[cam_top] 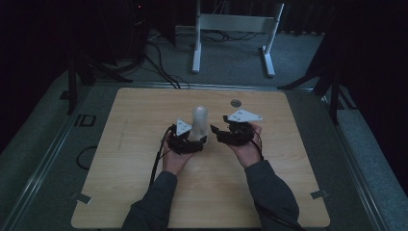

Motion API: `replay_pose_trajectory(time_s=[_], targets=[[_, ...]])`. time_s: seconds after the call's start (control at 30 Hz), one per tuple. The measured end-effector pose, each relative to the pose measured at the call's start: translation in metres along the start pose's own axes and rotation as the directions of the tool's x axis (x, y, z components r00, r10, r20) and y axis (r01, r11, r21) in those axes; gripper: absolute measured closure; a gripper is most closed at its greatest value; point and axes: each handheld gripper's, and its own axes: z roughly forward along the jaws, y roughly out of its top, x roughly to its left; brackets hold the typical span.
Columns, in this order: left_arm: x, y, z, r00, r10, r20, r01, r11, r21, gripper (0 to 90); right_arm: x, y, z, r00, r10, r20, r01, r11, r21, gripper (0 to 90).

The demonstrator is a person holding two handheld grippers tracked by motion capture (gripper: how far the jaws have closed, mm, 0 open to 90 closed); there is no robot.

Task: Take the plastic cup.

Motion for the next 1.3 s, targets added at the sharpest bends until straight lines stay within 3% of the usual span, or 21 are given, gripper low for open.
replay_pose_trajectory(time_s=[0.2, 0.4, 0.6, 1.3], targets=[[0.0, 0.0, 0.001, 0.9999, -0.011, 0.001, 0.011, 0.9999, -0.004, 20.6, 0.003, 0.006, 0.005, 0.9999, -0.006, -0.016, 0.006, 1.0, -0.017, 37.6], [0.0, 0.0, 0.0, 1.0, 0.003, -0.008, -0.003, 1.0, -0.001, 21.4, 0.008, 0.012, 0.011, 0.9991, 0.008, -0.042, -0.009, 0.999, -0.036, 37.6], [-0.001, -0.001, -0.001, 0.9999, 0.011, -0.013, -0.011, 0.9999, -0.006, 22.0, 0.015, 0.018, 0.018, 0.9988, -0.008, -0.048, 0.007, 0.999, -0.039, 37.1], [-0.003, -0.003, -0.001, 0.9993, 0.024, -0.027, -0.024, 0.9995, -0.022, 22.2, 0.017, 0.036, 0.04, 0.9965, -0.008, -0.083, 0.004, 0.999, -0.042, 31.6]])
